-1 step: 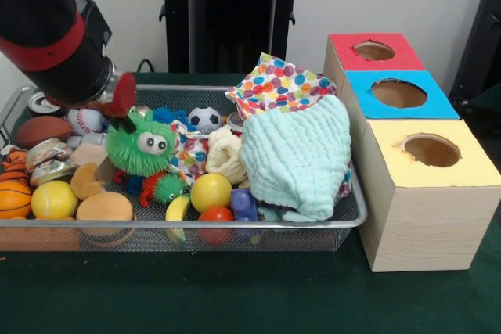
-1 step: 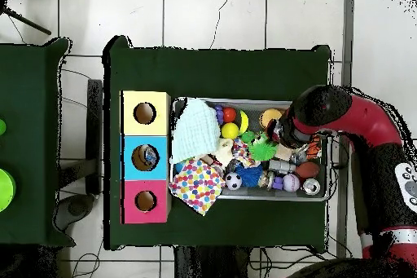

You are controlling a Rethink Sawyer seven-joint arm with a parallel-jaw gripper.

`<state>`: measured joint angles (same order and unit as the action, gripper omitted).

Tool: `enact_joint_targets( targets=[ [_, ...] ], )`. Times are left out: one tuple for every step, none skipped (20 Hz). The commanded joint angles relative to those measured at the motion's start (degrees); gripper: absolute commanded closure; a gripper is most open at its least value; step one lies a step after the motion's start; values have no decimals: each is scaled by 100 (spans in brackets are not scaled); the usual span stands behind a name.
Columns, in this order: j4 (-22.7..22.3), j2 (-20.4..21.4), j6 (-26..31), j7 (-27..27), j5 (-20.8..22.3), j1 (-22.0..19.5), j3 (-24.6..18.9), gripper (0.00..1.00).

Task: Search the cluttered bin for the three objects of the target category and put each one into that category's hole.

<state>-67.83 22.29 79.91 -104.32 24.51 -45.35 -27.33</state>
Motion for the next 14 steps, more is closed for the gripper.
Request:
enact_joint_targets(
  targets=[
    [-261, 809, 811, 1648, 105, -115, -195, 100],
    [-327, 881, 829, 1632, 95, -136, -194, 100],
    [-375, 924, 860, 1613, 84, -156, -190, 100],
    [-463, 973, 866, 1590, 62, -182, -187, 100],
    [-571, 1012, 820, 1564, 32, -219, -186, 100],
    [-680, 1051, 774, 1539, 3, -256, -184, 100],
    [-749, 1069, 773, 1534, -17, -290, -184, 100],
    [-764, 1061, 811, 1554, -18, -316, -189, 100],
    [-803, 1078, 841, 1577, -14, -347, -189, 100],
    [-842, 1094, 872, 1600, -10, -378, -189, 100],
    [-934, 1149, 868, 1596, -22, -420, -186, 100],
    [-1054, 1221, 817, 1568, -43, -462, -181, 100],
    [-1208, 1314, 738, 1524, -80, -511, -178, 100],
    [-1303, 1368, 684, 1471, -103, -543, -172, 100]
  ],
)
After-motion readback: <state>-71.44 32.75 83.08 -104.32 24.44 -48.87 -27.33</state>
